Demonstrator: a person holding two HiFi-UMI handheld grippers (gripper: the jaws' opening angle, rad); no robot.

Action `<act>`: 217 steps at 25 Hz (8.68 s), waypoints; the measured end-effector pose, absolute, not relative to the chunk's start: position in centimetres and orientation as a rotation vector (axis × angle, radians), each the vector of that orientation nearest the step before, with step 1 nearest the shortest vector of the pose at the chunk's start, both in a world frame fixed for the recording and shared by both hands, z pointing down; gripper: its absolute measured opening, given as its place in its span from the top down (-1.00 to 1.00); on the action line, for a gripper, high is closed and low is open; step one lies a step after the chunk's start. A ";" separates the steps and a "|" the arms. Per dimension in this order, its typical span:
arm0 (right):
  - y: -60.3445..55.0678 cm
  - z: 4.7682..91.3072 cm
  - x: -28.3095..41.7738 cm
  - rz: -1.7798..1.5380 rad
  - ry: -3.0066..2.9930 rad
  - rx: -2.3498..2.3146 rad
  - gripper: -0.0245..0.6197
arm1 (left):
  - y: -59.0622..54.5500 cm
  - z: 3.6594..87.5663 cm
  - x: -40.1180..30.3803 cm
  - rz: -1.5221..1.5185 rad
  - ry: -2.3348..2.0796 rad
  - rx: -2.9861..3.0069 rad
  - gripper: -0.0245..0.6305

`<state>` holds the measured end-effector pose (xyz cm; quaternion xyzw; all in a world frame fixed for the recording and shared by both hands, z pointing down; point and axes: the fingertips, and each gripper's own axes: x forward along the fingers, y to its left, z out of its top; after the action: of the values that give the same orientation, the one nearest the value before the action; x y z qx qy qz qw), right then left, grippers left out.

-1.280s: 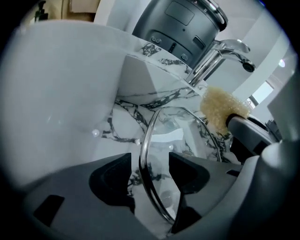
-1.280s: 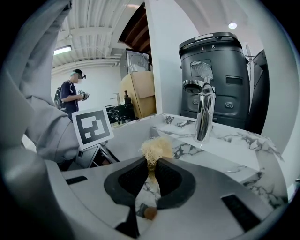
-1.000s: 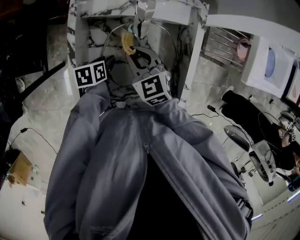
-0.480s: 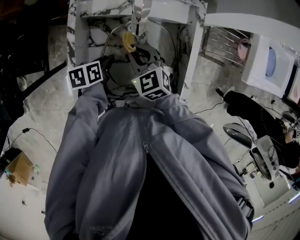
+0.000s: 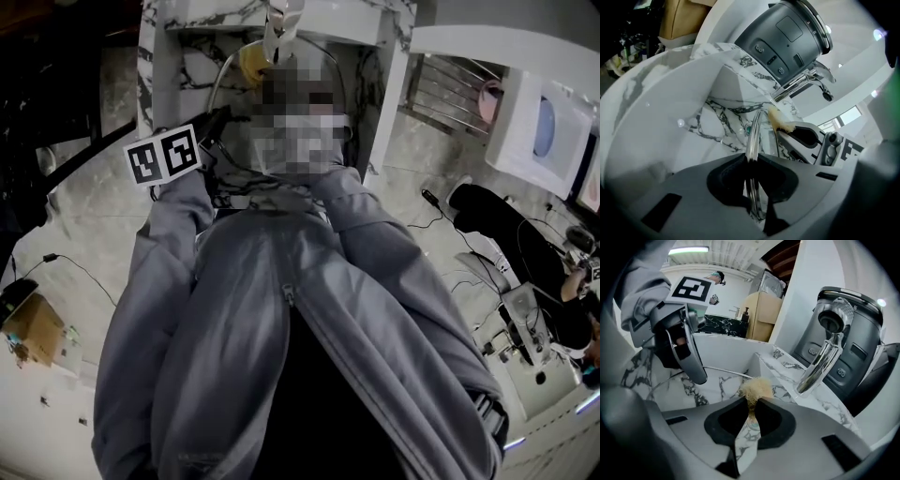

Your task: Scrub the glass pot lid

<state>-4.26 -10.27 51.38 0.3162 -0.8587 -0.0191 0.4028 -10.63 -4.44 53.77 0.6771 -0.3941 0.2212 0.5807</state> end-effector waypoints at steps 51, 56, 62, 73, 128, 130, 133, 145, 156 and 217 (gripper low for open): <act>5.0 52.0 -8.2 0.489 -2.165 -0.071 0.77 | -4.4 53.1 -12.6 0.549 -0.977 1.610 0.77; -2.3 51.6 -4.5 0.353 -2.178 0.250 0.77 | -4.6 53.1 -12.6 0.559 -0.967 1.607 0.77; -10.2 52.0 -0.3 0.085 -2.071 0.629 0.77 | -4.7 53.2 -12.7 0.566 -0.965 1.601 0.77; -13.3 55.3 0.0 0.032 -1.990 0.704 0.77 | -5.0 53.3 -12.6 0.577 -0.959 1.594 0.77; 11.6 57.7 -3.0 0.675 -1.878 -0.338 0.77 | -4.3 53.2 -12.7 0.562 -0.973 1.631 0.77; 11.4 57.4 -2.9 0.697 -1.892 -0.344 0.77 | -4.2 53.3 -12.6 0.562 -0.971 1.631 0.77; 9.7 56.2 -2.8 0.693 -1.950 -0.272 0.77 | -4.3 53.3 -12.7 0.563 -0.969 1.632 0.77; -4.0 54.2 2.4 0.343 -1.950 0.355 0.77 | -4.5 53.1 -12.7 0.572 -0.959 1.625 0.77; -11.4 57.1 5.4 0.054 -1.770 0.699 0.77 | -4.7 53.4 -12.8 0.578 -0.952 1.623 0.77; -11.9 46.0 7.1 0.454 -1.973 0.721 0.77 | -4.8 53.2 -12.7 0.575 -0.958 1.624 0.77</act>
<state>7.07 -11.91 46.01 0.2950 -0.8073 0.1859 0.4760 -12.68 -4.78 53.17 0.6867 -0.4052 0.2430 0.5524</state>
